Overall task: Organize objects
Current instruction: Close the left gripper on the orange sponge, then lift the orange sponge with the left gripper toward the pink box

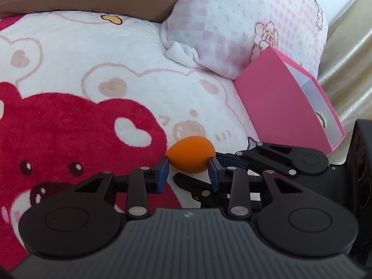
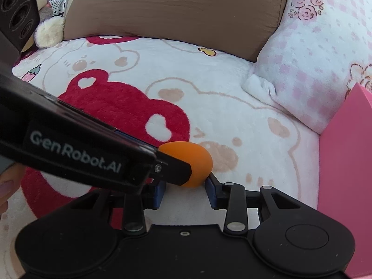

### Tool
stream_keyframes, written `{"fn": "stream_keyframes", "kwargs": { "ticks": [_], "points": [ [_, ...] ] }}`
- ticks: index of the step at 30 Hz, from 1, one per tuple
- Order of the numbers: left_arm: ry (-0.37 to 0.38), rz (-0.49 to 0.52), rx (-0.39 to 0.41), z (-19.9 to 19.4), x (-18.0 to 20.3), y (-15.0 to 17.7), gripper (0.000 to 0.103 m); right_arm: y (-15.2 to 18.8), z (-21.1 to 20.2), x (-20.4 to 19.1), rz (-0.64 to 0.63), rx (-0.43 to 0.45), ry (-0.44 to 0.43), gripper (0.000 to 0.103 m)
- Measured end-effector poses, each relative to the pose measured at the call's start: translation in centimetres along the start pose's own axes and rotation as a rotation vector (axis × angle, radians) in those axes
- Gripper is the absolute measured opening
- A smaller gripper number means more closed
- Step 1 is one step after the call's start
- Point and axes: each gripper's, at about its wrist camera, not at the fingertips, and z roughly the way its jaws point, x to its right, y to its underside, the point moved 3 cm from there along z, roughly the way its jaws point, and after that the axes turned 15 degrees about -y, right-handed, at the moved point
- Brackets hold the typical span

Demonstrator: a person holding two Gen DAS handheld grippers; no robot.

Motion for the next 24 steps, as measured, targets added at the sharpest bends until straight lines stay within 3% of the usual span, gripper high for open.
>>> {"fn": "stream_keyframes", "kwargs": {
  "ticks": [4,12,17,24],
  "points": [
    [-0.012,-0.05,-0.086,-0.2,0.2,0.1,0.035,0.3,-0.5,-0.3,0.005,-0.002,-0.007,0.042],
    [-0.064,0.006,-0.101,-2.6,1.8,0.4,0.034,0.6,-2.4,-1.6,-0.008,0.01,-0.03,0.042],
    [-0.048,0.019,-0.133,-4.0,2.5,0.8,0.034,1.0,-4.1,-2.4,0.005,-0.001,-0.037,0.042],
    [-0.041,0.047,-0.138,-6.5,3.7,1.6,0.034,1.6,-6.3,-4.5,-0.088,0.004,-0.012,0.044]
  ]
}}
